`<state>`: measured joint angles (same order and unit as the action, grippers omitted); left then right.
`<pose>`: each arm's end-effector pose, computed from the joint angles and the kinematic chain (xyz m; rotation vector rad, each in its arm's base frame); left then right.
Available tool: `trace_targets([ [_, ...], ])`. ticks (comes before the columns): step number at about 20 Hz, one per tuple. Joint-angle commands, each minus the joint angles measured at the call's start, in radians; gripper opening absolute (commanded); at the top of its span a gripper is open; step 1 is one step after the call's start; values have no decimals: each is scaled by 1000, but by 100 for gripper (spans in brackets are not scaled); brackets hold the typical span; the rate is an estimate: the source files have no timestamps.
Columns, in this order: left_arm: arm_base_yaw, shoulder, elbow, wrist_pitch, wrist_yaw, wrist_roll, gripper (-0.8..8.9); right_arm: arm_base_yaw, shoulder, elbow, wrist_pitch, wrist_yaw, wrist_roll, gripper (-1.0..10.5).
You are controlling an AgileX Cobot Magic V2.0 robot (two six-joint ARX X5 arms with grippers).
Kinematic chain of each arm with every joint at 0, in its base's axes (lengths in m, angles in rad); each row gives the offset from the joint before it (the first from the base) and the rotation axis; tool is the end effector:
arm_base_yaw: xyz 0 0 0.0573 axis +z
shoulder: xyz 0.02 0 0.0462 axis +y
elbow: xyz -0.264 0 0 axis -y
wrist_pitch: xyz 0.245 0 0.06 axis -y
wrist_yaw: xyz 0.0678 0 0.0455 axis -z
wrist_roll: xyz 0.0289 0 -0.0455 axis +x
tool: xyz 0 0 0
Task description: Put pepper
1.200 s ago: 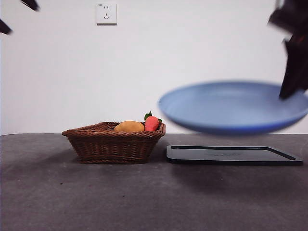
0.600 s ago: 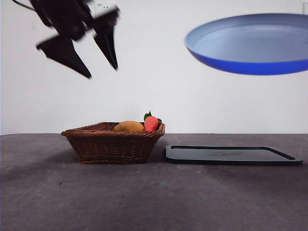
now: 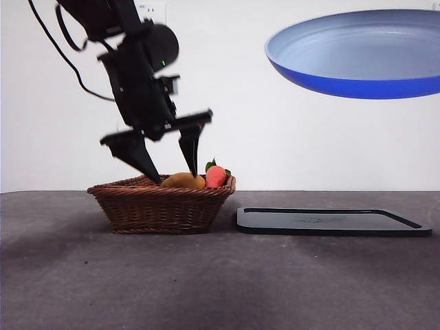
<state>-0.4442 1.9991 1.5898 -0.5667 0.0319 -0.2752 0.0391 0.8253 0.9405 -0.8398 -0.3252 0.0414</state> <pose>0.3901 -0.1867 0.2211 -0.0475 1.0129 -0.3005 0.1482 0.0150 0.3221 0.1430 0.7284 0.3333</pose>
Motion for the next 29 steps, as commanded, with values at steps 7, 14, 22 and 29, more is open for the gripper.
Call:
trace_targets([
  [7, -34, 93, 21, 27, -48, -21, 363, 0, 3, 14, 10, -9, 10, 6],
  [14, -38, 128, 21, -15, -51, -30, 361, 1, 3, 14, 8, -10, 10, 6],
  [22, -47, 127, 21, -11, -56, -40, 181, 0, 3, 14, 8, -9, 2, 6],
  [29, -38, 48, 21, -38, -61, -40, 149, 0, 6, 14, 8, -9, 3, 6],
])
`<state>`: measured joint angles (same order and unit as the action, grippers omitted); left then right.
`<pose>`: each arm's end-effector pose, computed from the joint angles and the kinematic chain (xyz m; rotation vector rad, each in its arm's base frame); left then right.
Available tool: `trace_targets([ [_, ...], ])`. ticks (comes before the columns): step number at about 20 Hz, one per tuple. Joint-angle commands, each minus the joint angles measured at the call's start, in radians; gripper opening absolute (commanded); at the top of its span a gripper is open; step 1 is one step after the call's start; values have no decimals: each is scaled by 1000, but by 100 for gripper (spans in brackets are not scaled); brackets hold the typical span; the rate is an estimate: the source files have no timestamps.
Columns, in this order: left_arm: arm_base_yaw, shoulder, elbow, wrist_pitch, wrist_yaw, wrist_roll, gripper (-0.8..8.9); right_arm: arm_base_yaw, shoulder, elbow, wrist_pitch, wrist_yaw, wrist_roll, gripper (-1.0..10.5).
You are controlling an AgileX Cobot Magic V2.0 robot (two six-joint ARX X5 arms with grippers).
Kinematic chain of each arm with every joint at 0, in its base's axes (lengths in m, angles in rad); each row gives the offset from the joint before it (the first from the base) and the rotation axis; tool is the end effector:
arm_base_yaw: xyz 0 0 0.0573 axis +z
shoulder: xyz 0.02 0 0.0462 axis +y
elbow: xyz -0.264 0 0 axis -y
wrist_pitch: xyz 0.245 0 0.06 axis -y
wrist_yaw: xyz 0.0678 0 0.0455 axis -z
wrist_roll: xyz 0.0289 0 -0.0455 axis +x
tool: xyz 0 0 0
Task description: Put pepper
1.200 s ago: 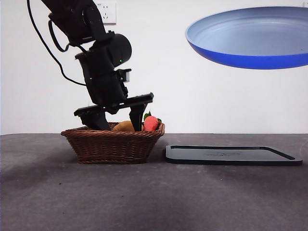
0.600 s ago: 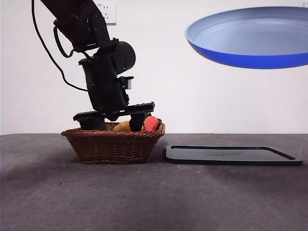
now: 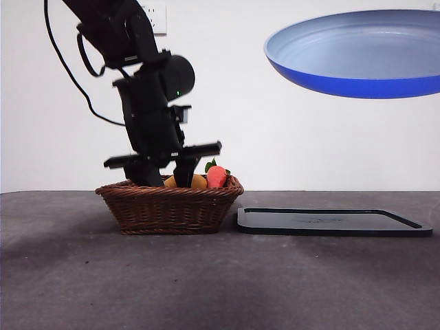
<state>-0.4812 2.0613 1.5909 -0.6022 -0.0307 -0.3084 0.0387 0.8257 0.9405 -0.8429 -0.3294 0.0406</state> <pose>0.3870 -0.2011 0.1939 -0.0018 1.0918 -0.2399 0.1481 0.0151 0.3219 0.1444 0.7317 0.3370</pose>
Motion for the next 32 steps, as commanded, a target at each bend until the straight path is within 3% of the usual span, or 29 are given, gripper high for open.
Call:
trace_targets([
  [1, 0, -31, 20, -12, -3, -6, 149, 1, 5, 14, 11, -5, 4, 6],
  [10, -29, -263, 20, -89, 16, -2, 150, 1, 148, 14, 34, -5, 31, 5],
  [15, -158, -406, 20, -91, 80, 48, 150, 2, 370, 14, 157, -15, 115, 5],
  [18, -270, -401, 20, -92, 114, 87, 150, 3, 462, 14, 211, -85, 154, 6],
  [23, -408, -320, 20, -26, 109, 177, 150, 3, 490, 14, 220, -89, 153, 6],
  [32, -428, -145, 20, 2, 108, 255, 152, 3, 490, 14, 208, -116, 154, 5],
])
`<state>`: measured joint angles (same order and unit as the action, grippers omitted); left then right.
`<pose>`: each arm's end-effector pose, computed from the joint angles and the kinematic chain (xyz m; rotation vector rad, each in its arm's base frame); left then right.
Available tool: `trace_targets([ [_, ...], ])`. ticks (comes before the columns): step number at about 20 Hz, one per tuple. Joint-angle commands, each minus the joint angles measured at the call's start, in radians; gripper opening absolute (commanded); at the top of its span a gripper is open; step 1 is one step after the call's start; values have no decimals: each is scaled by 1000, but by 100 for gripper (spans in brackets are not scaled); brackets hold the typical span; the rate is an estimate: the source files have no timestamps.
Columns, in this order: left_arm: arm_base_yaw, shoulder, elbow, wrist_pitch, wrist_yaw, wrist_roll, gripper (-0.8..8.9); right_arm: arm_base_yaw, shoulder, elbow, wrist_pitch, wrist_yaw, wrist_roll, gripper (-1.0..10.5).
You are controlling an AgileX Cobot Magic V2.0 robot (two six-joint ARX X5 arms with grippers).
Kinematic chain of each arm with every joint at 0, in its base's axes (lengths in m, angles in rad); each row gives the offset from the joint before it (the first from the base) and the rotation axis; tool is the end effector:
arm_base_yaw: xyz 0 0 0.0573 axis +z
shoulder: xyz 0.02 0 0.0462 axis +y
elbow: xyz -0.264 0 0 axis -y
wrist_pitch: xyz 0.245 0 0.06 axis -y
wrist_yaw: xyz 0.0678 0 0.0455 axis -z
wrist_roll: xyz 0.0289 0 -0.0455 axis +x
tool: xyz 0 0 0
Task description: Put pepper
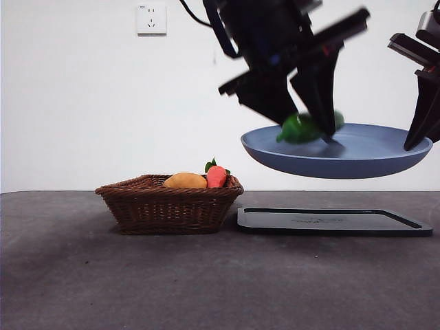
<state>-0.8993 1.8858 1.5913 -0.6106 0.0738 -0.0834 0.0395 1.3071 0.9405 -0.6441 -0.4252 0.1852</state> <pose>0.2555 -0.3249 0.2648 0.3046 0.8955 -0.8649 0.2508 0.0218 0.2468 0.3618 1.0398 0.3313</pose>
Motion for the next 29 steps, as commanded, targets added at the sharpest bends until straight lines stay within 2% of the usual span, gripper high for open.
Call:
trace_targets([
  [1, -10, 42, 19, 11, 3, 32, 153, 3, 8, 14, 8, -21, 10, 6],
  [3, -10, 55, 19, 11, 4, 32, 159, 3, 8, 14, 6, -22, 10, 6],
  [7, -12, 54, 19, 6, 6, 31, 276, 3, 8, 14, -3, -21, 9, 6],
  [13, -15, 23, 20, -18, 11, 31, 276, 3, 8, 14, -18, -18, 10, 5],
  [21, -8, -188, 20, -19, 3, 32, 275, 2, 8, 14, -29, -10, 24, 6],
  [25, 11, -330, 20, -22, -72, 43, 275, 1, 8, 14, -12, 35, 35, 5],
  [29, 54, -473, 20, -76, -74, 62, 273, -13, 18, 19, 27, 43, 61, 5],
])
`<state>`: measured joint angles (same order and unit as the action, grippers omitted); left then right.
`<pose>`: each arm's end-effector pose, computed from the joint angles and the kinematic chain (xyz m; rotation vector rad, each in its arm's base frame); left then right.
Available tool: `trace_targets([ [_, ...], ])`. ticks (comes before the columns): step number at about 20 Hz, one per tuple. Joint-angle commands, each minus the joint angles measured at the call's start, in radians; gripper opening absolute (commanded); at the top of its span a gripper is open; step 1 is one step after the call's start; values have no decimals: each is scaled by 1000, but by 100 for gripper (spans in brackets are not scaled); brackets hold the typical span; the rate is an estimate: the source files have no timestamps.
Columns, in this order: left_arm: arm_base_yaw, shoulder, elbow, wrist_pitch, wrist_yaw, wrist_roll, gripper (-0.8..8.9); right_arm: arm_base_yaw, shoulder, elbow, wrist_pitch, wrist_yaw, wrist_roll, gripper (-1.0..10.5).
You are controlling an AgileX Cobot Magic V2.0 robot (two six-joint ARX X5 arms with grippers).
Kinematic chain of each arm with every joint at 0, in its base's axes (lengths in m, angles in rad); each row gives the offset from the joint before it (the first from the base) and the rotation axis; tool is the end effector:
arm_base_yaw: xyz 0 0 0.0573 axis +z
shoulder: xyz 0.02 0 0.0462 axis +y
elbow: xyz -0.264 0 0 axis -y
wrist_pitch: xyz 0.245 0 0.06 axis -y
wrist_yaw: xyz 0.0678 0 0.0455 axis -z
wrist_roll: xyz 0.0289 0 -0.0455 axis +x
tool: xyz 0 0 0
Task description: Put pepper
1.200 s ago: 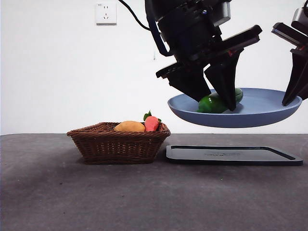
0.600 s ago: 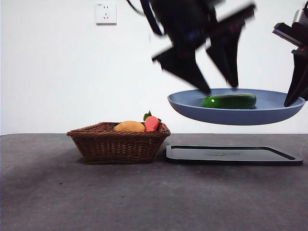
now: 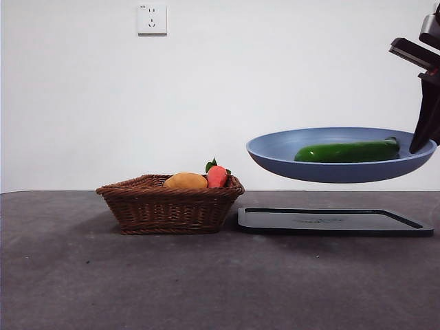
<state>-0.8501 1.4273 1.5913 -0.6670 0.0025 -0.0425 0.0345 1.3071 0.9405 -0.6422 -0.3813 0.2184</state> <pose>0.1972 -0.2246 0.4174 0.1739 0.4897 -0.8233 0.2513 0.0194 0.2465 0.3722 1.0411 0.2698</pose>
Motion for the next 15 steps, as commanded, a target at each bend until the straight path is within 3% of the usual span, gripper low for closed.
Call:
trace_targets([
  [1, 15, -47, 20, -40, -3, 21, 272, -16, 31, 32, 29, 0, 32, 5],
  [11, 43, -231, 20, -158, -5, 22, 272, -48, 370, 367, -1, 26, 63, 5],
  [15, 43, -244, 20, -171, -5, 21, 272, -48, 504, 424, 38, 24, 62, 5],
])
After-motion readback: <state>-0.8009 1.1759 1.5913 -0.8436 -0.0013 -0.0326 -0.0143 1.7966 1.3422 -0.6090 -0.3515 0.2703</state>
